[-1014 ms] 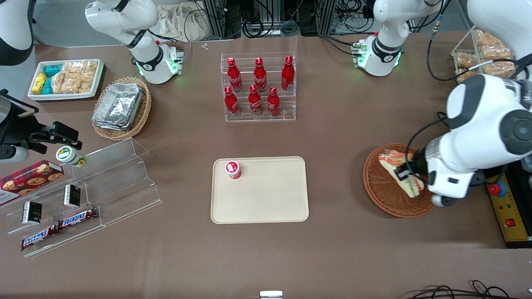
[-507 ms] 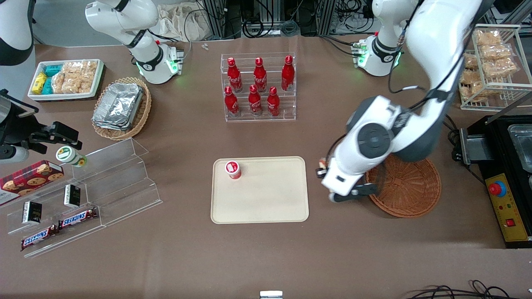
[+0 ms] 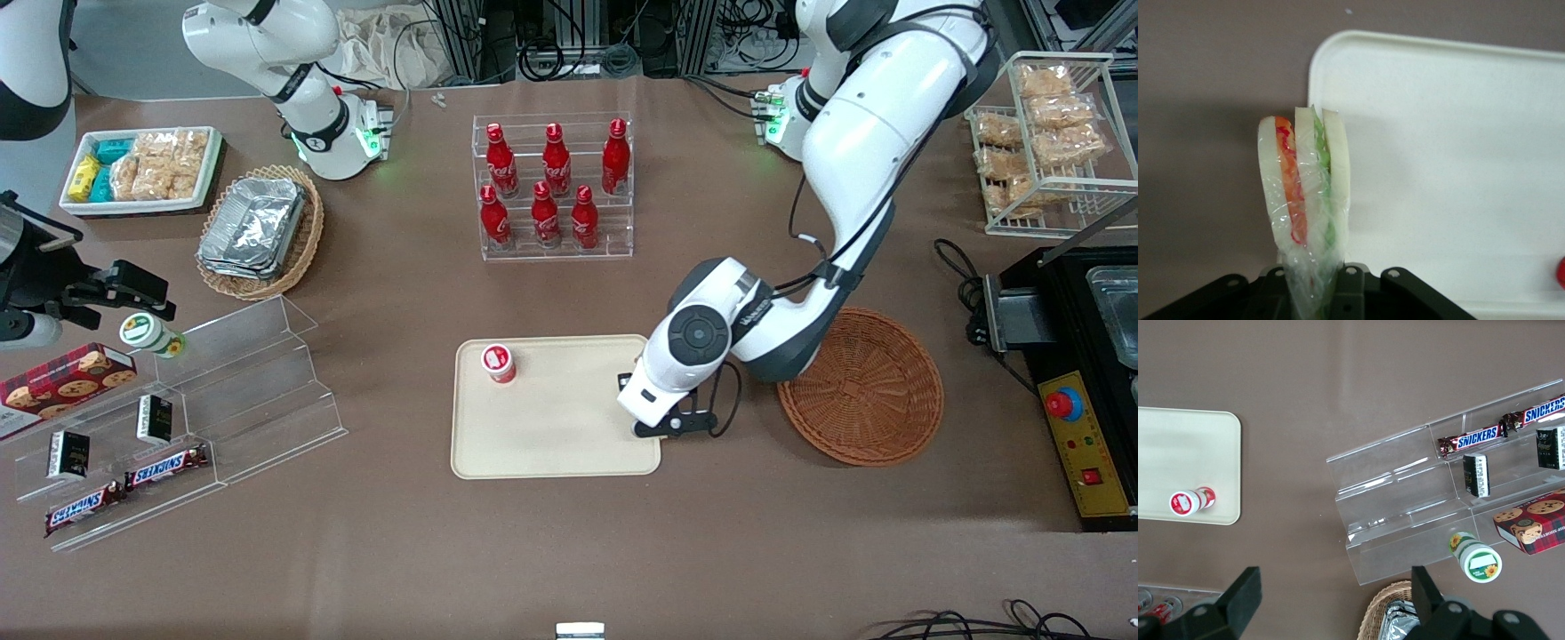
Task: Place sandwich from basket to tray
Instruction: 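Lower the sandwich onto the tray beside the red cup and open the gripper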
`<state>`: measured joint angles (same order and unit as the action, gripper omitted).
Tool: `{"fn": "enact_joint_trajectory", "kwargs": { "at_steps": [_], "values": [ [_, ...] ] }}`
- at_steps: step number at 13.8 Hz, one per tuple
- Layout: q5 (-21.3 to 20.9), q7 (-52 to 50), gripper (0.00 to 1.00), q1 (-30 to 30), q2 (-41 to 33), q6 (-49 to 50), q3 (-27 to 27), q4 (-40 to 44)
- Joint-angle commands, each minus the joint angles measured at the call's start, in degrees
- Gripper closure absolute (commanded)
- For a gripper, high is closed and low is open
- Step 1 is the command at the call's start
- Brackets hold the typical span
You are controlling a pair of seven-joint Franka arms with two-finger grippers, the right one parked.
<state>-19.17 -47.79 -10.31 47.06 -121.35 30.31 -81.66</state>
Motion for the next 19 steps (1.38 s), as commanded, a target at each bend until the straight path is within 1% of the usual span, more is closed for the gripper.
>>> {"fn": "enact_joint_trajectory", "kwargs": {
  "at_steps": [1,5,6,7,13,14,15,16,17,19],
  "values": [
    [-2.8,-0.5,1.0,-1.7,2.9,-1.6,-0.4,1.7],
    [-3.5,-0.3,1.0,-1.9,3.6,-1.6,-0.3,1.4],
    [-4.1,-0.4,1.0,-2.2,4.0,-1.6,-0.3,1.4],
    [-5.4,-0.7,1.0,-3.8,4.1,-1.6,-0.4,1.4],
    [-5.7,-1.0,0.99,-4.5,4.0,-1.6,-0.4,1.5],
    [-5.7,-1.0,0.82,-4.5,4.0,-1.6,-0.4,1.5],
    [-5.7,-1.1,0.46,-4.5,4.1,-1.6,-0.4,1.4],
    [-5.7,-1.1,0.08,-4.5,4.1,-1.7,-0.4,1.4],
    [-5.6,-1.1,0.0,-4.5,4.0,-1.6,-0.4,1.4],
    [-5.5,-1.1,0.0,-4.3,3.8,-1.0,-0.4,1.4]
  ]
}}
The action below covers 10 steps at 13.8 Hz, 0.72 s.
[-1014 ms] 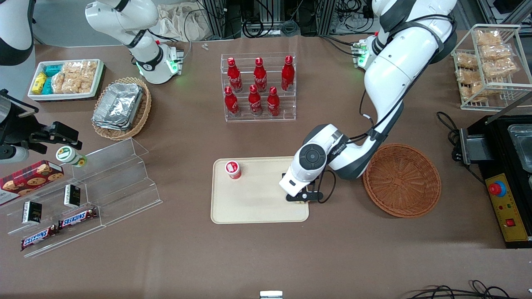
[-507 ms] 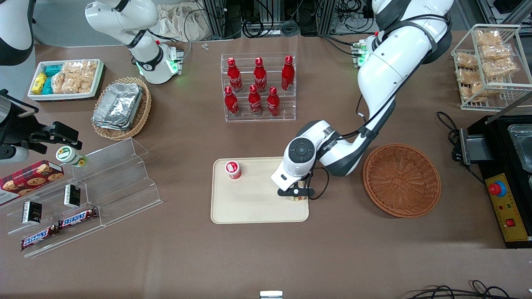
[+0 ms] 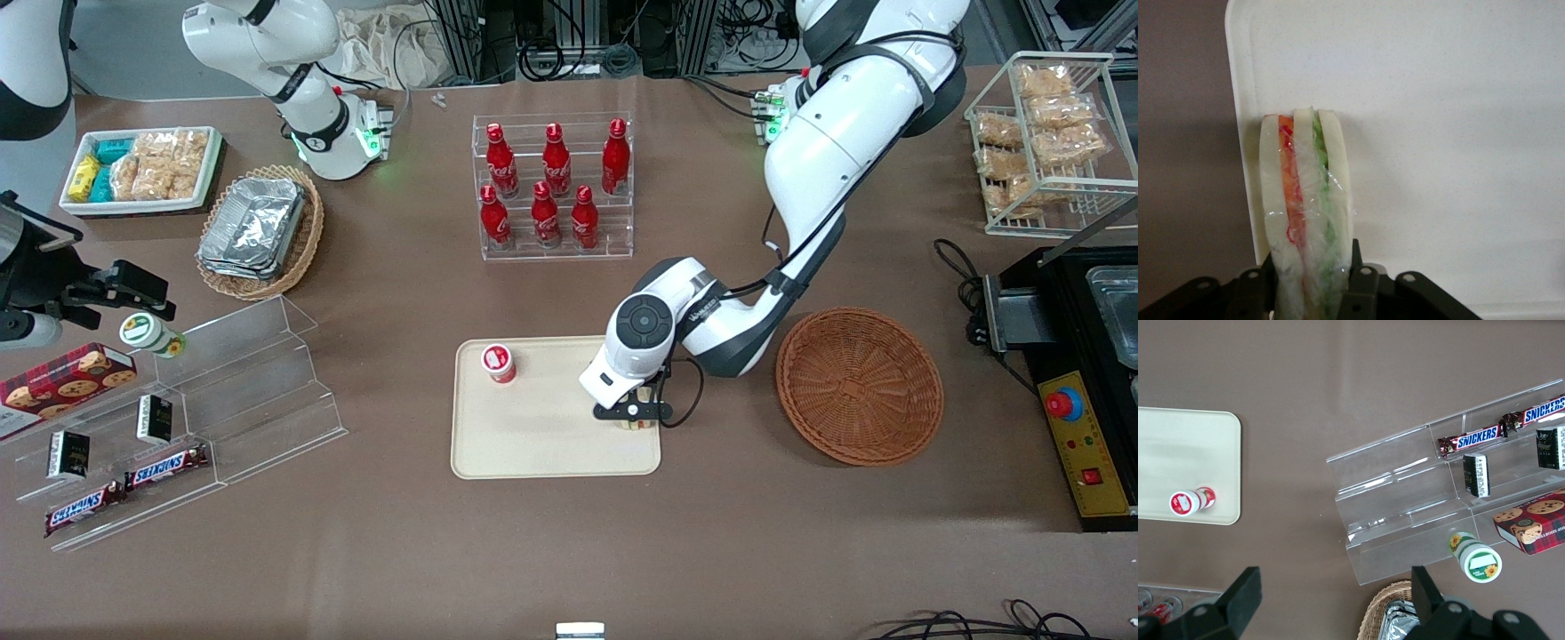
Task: Place sandwich from basket to tray
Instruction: 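Lower the sandwich onto the tray beside the red cup and open the gripper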
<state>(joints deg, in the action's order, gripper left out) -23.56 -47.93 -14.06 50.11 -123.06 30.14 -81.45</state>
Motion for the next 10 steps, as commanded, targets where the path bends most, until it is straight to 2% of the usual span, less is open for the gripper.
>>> {"fn": "enact_joint_trajectory", "kwargs": {
  "at_steps": [1,3,6,10],
  "values": [
    [-1.0,-1.0,0.0,-0.1,0.4,0.8,-0.3,1.2],
    [-0.3,-1.0,0.0,1.4,-0.8,1.5,-0.3,1.3],
    [0.3,-0.2,0.0,4.8,-4.5,7.6,0.2,1.6],
    [6.0,0.1,0.0,9.5,-11.0,12.6,0.2,1.5]
  ]
}}
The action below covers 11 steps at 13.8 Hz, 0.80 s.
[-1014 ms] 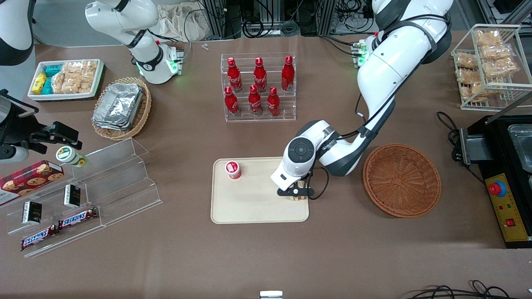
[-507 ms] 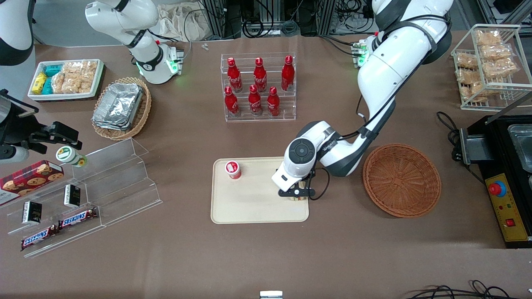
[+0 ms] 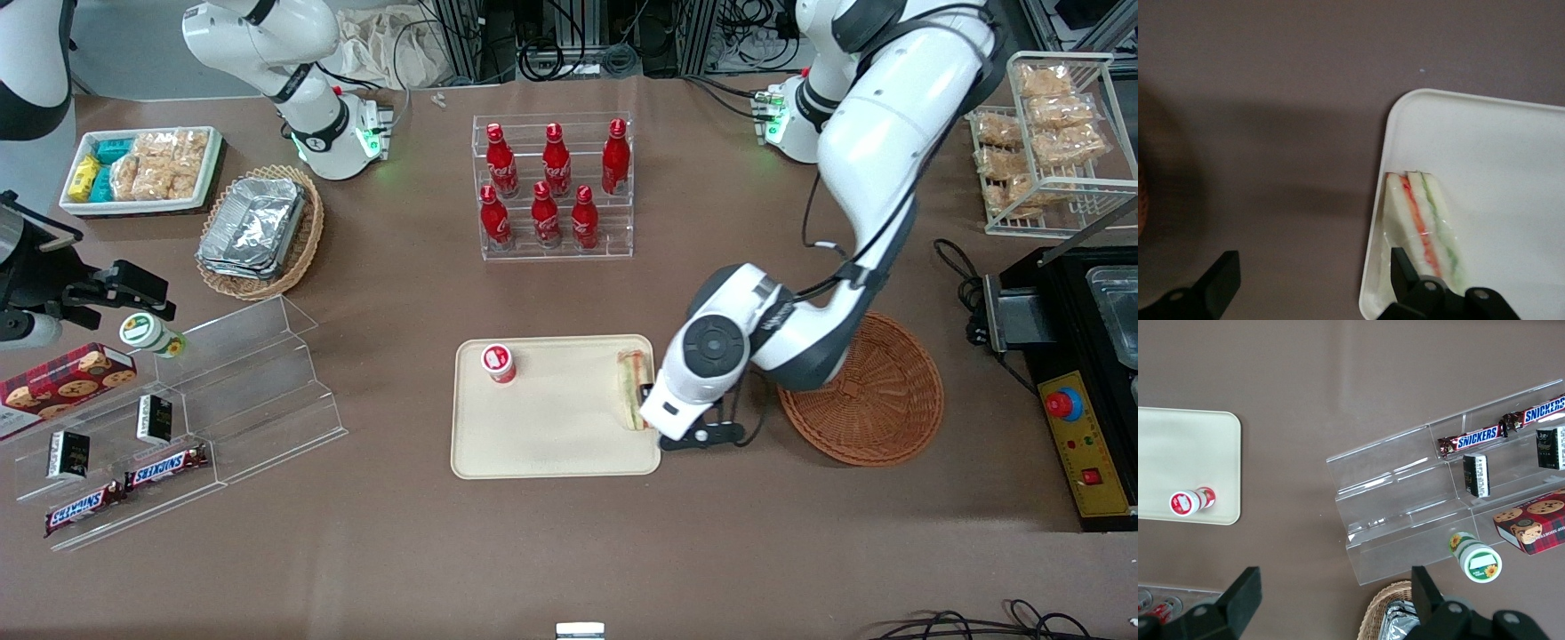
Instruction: Place sandwich from basket to tray
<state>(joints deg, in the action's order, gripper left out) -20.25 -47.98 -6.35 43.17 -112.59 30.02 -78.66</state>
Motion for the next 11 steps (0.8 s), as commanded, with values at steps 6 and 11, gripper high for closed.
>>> {"fn": "enact_joint_trajectory", "kwargs": {
  "at_steps": [6,11],
  "values": [
    [9.2,10.1,0.0,9.5,-14.0,11.8,0.3,-1.7],
    [18.1,28.1,0.0,20.4,-27.2,14.0,0.1,-11.7]
  ]
}}
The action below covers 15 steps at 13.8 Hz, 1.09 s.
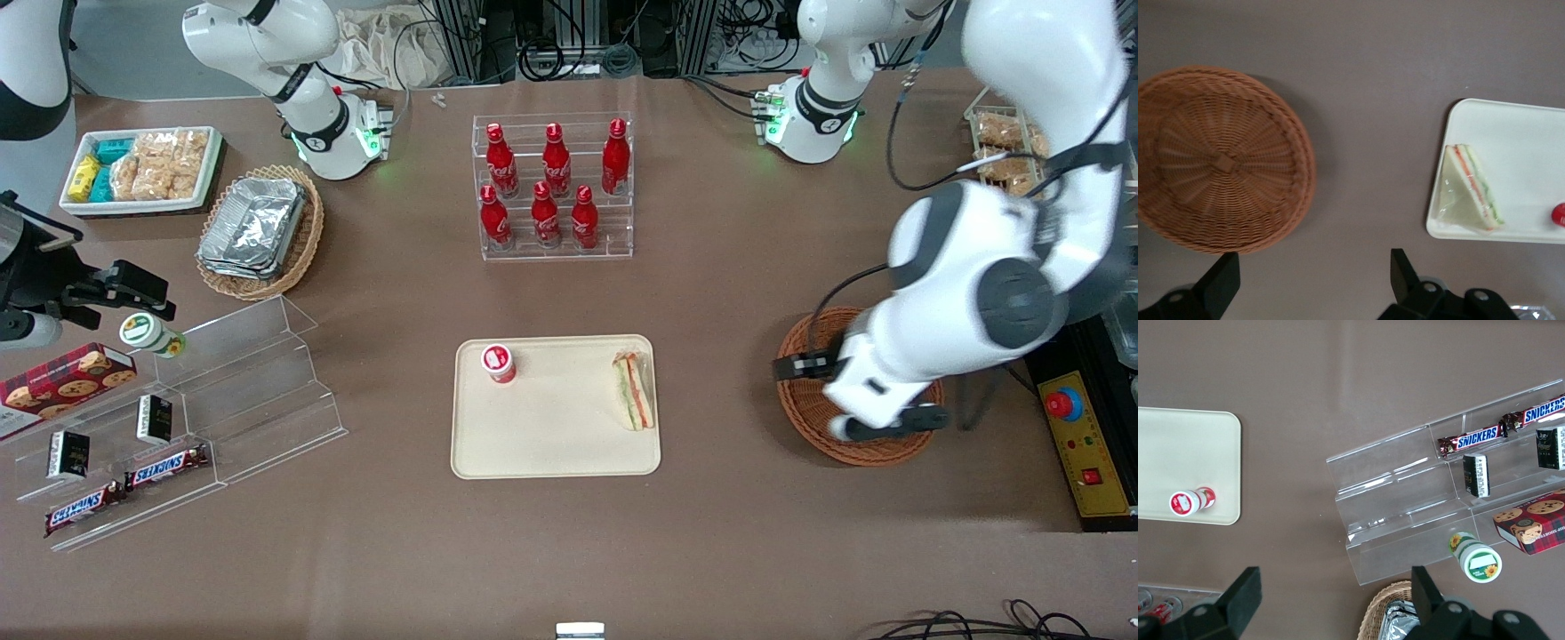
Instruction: Place sandwich from basket to tray
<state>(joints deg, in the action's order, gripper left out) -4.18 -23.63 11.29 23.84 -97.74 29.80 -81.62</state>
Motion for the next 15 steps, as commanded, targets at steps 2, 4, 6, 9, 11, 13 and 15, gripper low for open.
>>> {"fn": "enact_joint_trajectory", "kwargs": {
  "at_steps": [2,4,6,9,11,13,15],
  "values": [
    [1.6,4.0,0.0,4.3,-11.2,-2.4,0.2,-12.6],
    [1.5,4.2,0.0,4.9,-12.0,-2.5,0.1,-13.2],
    [1.4,4.3,0.0,5.5,-12.0,-2.5,0.1,-12.9],
    [-0.2,4.3,0.0,5.9,-11.8,-2.5,0.1,-12.9],
    [-0.3,4.3,0.0,7.0,-11.8,-2.5,0.1,-12.9],
    [-0.3,4.2,0.0,7.3,-11.9,-2.5,0.0,-12.8],
    [-0.3,4.2,0.0,7.6,-12.0,-2.3,-0.1,-13.0]
  ]
}}
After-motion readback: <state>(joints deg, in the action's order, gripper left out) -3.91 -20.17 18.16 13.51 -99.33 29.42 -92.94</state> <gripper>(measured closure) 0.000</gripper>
